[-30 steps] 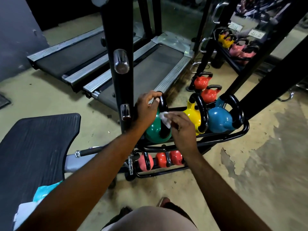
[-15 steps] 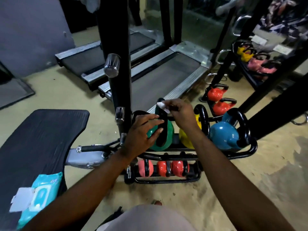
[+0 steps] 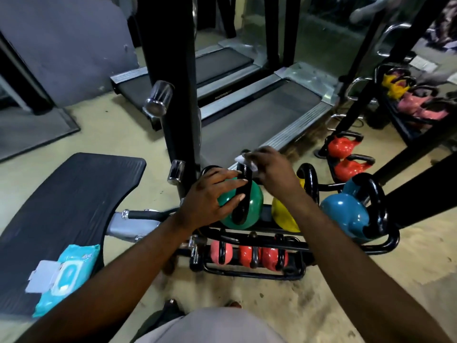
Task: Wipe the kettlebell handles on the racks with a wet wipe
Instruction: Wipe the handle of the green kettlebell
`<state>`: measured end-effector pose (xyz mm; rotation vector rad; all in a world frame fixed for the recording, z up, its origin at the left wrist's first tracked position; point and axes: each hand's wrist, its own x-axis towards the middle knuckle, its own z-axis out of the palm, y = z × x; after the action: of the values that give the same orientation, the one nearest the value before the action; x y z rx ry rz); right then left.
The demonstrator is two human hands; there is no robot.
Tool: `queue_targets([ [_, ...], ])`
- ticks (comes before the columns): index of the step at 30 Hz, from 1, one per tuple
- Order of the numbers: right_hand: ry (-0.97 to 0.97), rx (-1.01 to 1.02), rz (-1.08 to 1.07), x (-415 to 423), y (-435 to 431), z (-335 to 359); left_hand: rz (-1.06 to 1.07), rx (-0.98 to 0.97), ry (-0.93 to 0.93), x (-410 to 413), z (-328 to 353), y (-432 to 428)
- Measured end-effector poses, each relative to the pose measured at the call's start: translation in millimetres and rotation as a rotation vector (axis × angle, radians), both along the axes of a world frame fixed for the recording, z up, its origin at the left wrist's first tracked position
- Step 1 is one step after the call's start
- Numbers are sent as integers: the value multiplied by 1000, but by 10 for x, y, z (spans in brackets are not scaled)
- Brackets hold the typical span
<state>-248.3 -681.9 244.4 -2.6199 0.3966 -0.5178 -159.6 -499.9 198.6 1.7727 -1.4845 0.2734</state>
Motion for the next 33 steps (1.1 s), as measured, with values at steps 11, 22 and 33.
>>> queue_targets([
  [11,193,121,-92,278,-81,160,-64,36,-82,124,-29,-75],
  [22,482,61,-132,686,-193,400,-116,65,-149,178,-118,-58],
  [33,880,-56,-84,1324,-212,298,-149,142,-115,277,-137,-4],
])
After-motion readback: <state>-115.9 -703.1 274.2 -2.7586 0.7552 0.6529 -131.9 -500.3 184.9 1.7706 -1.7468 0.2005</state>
